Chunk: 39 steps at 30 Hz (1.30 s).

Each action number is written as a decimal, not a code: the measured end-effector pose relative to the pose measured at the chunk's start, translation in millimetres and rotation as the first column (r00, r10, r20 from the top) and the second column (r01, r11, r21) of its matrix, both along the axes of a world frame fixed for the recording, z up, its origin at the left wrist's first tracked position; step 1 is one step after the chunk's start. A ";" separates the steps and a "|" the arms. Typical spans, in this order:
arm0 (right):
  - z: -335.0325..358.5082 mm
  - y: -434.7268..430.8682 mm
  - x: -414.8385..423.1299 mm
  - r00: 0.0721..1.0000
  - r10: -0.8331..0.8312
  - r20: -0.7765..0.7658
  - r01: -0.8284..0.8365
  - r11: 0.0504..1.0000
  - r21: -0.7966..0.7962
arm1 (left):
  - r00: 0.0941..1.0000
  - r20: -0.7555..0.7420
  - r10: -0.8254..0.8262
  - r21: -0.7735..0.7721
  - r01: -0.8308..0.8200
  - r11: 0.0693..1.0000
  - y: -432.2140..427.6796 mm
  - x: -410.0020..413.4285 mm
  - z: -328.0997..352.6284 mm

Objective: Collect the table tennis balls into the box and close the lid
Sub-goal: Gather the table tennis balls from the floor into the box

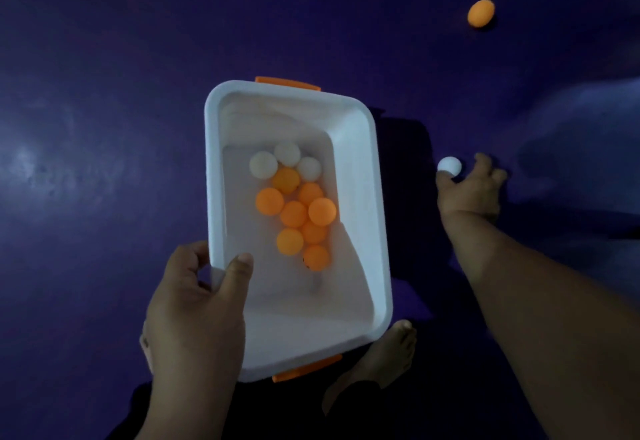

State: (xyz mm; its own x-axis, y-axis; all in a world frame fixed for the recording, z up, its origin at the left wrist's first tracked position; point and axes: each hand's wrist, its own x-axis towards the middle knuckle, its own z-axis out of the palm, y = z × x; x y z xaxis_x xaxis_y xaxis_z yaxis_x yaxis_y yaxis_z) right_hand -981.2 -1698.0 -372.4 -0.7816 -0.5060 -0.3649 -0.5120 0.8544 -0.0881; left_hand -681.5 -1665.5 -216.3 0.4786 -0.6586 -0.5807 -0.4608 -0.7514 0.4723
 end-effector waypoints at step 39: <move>267.7 -181.5 16.1 0.940 0.076 0.331 0.113 0.850 -0.515 | 0.981 -0.190 -0.047 -0.120 0.024 0.992 -237.3 -45.2 186.9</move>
